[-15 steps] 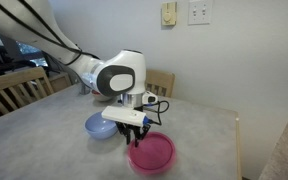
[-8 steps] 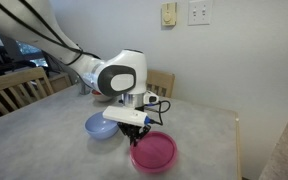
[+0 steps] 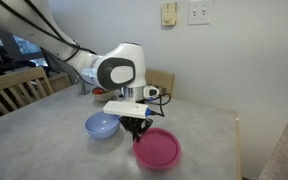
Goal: Put the pink plate on top of the blue bowl
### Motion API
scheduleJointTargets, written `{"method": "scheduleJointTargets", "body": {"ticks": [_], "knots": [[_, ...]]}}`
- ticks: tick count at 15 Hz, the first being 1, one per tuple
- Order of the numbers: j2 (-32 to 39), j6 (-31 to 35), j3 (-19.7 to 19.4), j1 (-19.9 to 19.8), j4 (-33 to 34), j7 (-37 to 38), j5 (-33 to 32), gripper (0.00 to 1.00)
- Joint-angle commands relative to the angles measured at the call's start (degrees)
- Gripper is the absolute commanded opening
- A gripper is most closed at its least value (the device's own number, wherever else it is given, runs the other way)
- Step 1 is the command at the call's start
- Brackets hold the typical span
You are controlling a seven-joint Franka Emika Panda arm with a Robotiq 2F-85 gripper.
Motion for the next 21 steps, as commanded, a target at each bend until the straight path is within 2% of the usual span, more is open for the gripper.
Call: {"method": "scheduleJointTargets", "body": {"ticks": [1, 11, 21], "knots": [[-4.5, 0.6, -1.9, 2.7, -2.6, 3.3, -3.8, 0.03], [-14.4, -0.2, -2.7, 10.3, -7.2, 11.2, -13.7, 0.03], [-19.5, -2.4, -1.9, 15.3, -12.1, 15.5, -16.0, 0.03]]}}
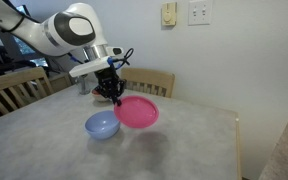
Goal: Put the pink plate on top of the blue bowl
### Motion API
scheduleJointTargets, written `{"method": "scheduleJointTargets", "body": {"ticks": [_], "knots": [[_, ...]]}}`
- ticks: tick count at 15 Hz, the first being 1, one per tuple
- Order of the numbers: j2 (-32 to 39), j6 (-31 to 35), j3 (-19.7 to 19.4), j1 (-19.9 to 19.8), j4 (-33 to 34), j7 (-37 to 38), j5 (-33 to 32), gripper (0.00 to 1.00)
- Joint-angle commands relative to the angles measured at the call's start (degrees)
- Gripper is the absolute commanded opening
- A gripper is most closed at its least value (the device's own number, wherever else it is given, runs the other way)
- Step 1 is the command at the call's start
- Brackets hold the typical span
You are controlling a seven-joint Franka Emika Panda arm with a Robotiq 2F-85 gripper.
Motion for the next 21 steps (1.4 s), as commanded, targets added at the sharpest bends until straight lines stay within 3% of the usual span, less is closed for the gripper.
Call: {"method": "scheduleJointTargets", "body": {"ticks": [1, 15, 21], "knots": [[-3.1, -1.6, -0.1, 1.9, -3.4, 4.1, -2.5, 0.03], [-2.8, -4.6, 1.8, 9.8, -4.5, 30.1, -0.6, 0.03], [-1.8, -6.5, 2.4, 11.2, -3.6, 34.4, 0.0, 0.03]]}}
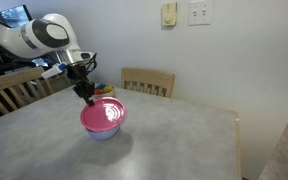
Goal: Put the pink plate on top of the blue bowl
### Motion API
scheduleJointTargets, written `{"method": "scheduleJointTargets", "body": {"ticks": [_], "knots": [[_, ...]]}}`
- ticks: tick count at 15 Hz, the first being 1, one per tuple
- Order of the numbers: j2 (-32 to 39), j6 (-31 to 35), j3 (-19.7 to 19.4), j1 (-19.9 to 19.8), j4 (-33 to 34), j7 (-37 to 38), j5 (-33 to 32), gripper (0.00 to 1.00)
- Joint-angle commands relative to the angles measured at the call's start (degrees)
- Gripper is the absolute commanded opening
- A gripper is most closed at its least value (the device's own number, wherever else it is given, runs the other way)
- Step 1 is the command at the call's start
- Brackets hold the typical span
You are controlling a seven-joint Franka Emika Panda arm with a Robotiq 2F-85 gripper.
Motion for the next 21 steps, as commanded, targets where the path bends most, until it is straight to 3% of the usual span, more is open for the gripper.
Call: {"method": "scheduleJointTargets", "body": {"ticks": [1, 21], "knots": [[-0.3, -1.8, 0.5, 0.2, -0.2, 1.1, 0.8, 0.03], [8.4, -14.0, 1.6, 3.3, 9.5, -1.0, -1.0, 0.03]]}}
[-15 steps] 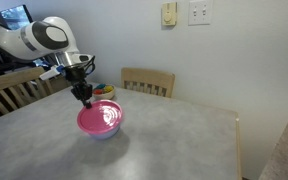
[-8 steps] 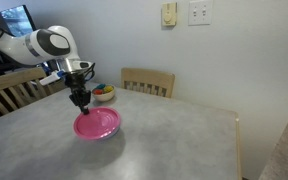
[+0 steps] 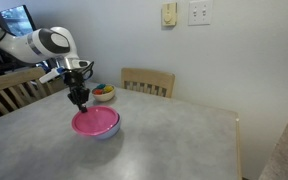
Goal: Put the pink plate on top of the blue bowl
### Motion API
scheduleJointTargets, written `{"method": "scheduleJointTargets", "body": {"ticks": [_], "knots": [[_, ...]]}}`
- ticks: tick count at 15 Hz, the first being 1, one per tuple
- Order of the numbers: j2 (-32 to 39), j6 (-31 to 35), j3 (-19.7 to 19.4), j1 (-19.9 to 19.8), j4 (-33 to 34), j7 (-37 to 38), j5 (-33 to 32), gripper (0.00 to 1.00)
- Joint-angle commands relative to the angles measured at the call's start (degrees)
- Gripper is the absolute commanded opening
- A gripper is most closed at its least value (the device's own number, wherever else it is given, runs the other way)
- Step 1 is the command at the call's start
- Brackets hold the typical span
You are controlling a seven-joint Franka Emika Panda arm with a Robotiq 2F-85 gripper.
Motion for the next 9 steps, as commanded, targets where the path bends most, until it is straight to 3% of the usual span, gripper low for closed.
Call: {"method": "scheduleJointTargets", "body": {"ticks": [1, 9], "knots": [[2.0, -3.4, 0.1, 0.3, 3.2, -1.5, -0.7, 0.03], [4.6, -4.3, 0.1, 0.4, 5.4, -2.7, -0.5, 0.03]]}}
